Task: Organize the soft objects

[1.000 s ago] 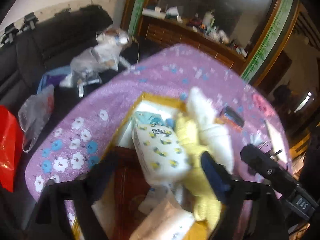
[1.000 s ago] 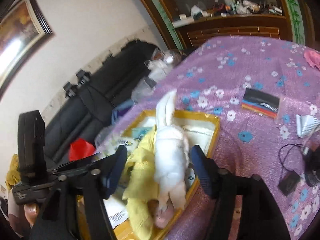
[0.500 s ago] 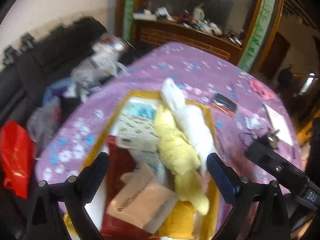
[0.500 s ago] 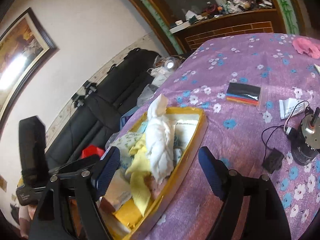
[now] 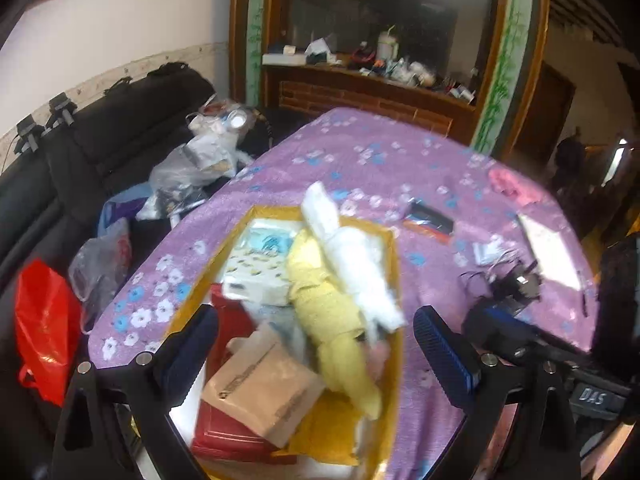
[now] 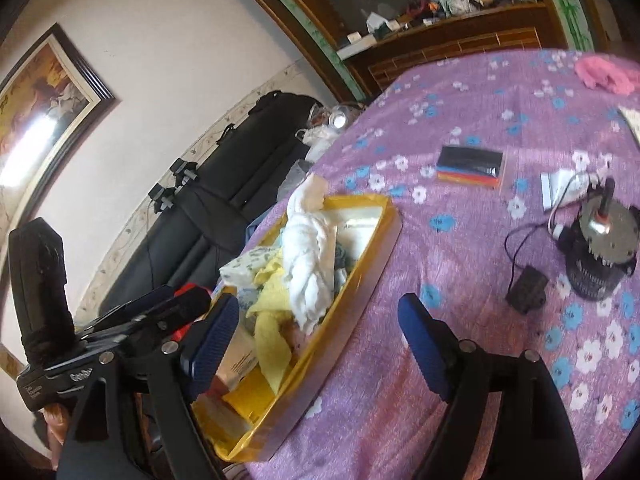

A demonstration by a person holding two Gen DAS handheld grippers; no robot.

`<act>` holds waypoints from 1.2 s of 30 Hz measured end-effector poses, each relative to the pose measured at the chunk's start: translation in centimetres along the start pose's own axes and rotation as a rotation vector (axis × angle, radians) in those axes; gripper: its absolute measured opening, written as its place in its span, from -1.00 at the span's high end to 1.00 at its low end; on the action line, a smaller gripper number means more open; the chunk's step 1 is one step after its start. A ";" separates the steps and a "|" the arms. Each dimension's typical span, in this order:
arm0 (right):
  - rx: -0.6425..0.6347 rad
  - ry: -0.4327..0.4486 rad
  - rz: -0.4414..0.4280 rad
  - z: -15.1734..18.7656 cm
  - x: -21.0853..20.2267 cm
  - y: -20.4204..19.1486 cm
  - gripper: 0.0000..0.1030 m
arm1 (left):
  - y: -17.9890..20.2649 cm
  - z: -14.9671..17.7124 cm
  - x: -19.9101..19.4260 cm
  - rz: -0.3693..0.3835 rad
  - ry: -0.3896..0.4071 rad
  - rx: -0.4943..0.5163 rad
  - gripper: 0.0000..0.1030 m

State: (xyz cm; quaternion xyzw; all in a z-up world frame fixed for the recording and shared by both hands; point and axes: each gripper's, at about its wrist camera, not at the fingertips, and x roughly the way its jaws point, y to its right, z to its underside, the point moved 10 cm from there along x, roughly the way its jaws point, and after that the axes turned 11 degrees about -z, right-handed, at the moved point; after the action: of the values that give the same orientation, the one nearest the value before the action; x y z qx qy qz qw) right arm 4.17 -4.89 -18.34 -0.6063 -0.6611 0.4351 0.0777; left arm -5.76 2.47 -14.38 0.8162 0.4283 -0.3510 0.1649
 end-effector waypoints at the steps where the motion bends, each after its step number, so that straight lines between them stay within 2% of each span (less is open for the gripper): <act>1: 0.001 -0.001 0.000 0.0 -0.1 0.1 -0.58 | 0.3 0.0 -0.2 0.004 -0.004 0.005 -0.93; 6: 0.043 0.002 -0.033 -0.6 -0.9 0.7 -0.58 | 2.2 0.0 -0.9 0.059 -0.019 0.015 -0.92; 9: 0.062 0.012 -0.052 -0.9 -1.6 1.0 -0.58 | 2.9 -0.4 -1.4 0.047 0.003 0.038 -0.93; 23: 0.090 0.033 -0.032 -3.2 -3.2 4.0 -0.58 | 6.0 -0.8 0.0 0.136 -0.051 0.024 -0.92; 29: 0.095 0.018 -0.038 -3.0 -2.1 4.4 -0.58 | 5.9 -1.2 0.9 0.094 -0.045 0.027 -0.92; 33: 0.011 0.004 -0.001 -2.5 -1.6 3.7 -0.58 | 4.7 -1.0 2.1 0.069 -0.075 -0.032 -0.93; 36: -0.022 0.001 -0.010 -2.2 -1.4 3.5 -0.58 | 3.6 -0.9 2.5 0.044 -0.079 -0.071 -0.93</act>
State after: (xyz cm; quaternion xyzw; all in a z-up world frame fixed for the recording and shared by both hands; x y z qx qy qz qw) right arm 8.47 -5.46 -18.73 -0.6039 -0.6690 0.4271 0.0733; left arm -1.49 2.38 -15.61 0.8046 0.4156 -0.3636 0.2183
